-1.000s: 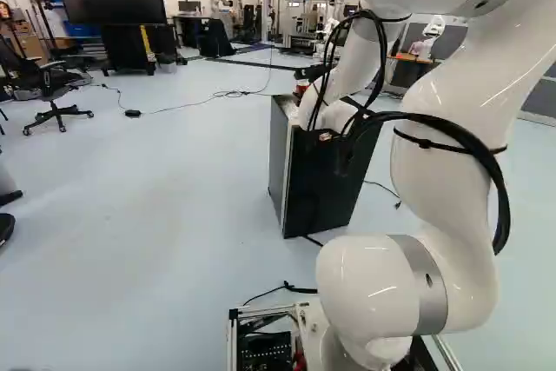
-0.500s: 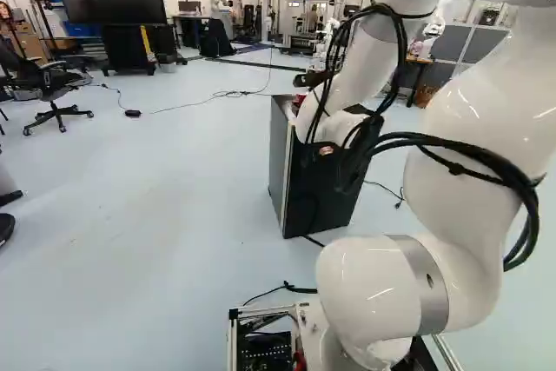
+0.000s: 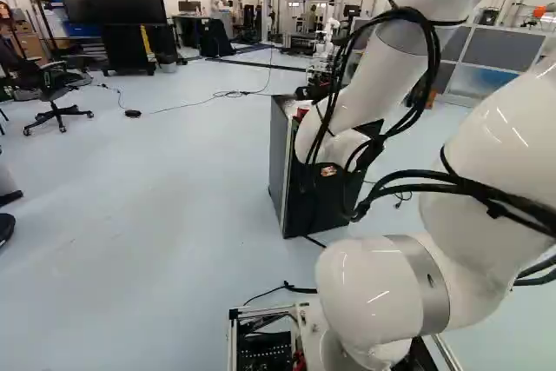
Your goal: Grab a drink from the fridge
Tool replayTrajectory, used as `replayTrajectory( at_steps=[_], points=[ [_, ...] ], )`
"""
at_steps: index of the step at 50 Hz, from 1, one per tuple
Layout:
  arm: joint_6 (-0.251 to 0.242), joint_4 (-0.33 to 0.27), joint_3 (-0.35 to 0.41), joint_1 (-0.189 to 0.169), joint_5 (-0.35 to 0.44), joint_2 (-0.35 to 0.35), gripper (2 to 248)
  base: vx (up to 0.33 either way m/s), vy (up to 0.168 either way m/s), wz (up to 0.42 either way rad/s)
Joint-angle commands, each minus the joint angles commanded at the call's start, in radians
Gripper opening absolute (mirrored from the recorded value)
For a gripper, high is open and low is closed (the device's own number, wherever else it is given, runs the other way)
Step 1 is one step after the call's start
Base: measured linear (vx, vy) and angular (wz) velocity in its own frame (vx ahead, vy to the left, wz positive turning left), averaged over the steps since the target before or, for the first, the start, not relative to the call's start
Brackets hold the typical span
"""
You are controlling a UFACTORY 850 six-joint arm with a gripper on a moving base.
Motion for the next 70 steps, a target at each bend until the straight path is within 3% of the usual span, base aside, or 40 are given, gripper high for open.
replayTrajectory(
  at_steps=[36,70],
  points=[
    [0.0,0.057,0.156,0.032,-0.022,0.131,95,0.0,0.0,0.0],
    [0.0,0.066,0.179,0.037,-0.025,0.151,95,0.0,0.0,0.0]
  ],
)
